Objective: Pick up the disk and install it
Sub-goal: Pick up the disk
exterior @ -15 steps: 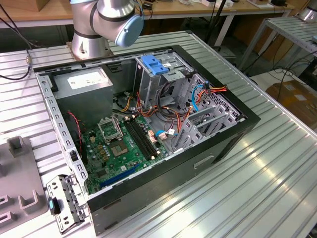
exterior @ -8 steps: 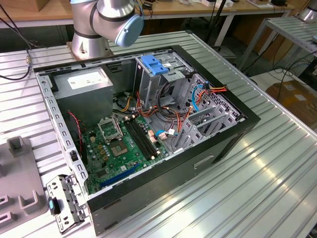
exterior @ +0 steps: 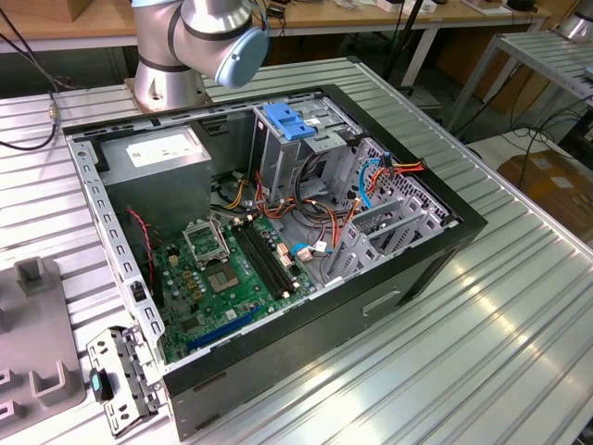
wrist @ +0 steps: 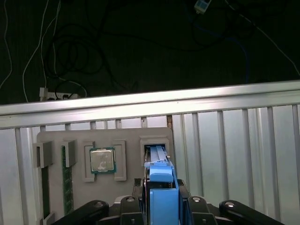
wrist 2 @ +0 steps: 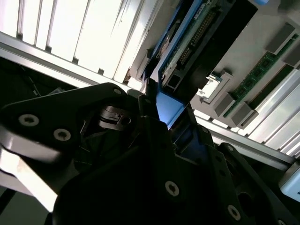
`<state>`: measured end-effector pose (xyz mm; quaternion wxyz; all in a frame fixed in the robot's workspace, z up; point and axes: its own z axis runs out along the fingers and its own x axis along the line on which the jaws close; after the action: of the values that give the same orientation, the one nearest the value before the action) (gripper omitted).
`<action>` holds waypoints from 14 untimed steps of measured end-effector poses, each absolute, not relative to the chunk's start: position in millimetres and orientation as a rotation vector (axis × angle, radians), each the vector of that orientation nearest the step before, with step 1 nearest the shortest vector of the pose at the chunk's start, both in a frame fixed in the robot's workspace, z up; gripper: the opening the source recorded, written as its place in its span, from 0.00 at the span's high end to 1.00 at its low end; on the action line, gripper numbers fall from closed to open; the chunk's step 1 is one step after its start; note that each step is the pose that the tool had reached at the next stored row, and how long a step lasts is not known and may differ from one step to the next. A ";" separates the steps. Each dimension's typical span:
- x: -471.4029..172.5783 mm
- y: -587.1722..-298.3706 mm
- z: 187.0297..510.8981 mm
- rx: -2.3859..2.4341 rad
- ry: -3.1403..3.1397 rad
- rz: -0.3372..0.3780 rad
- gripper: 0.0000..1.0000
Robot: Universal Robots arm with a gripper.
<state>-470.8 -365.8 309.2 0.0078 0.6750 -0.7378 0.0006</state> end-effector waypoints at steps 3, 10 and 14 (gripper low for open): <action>-470.8 -365.8 309.1 2.110 -2.306 0.002 0.63; -470.8 -365.8 308.9 2.110 -2.306 0.002 0.63; -470.8 -365.8 308.7 2.110 -2.307 0.002 0.63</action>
<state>-470.8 -365.8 308.7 0.0078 0.6750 -0.7378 0.0006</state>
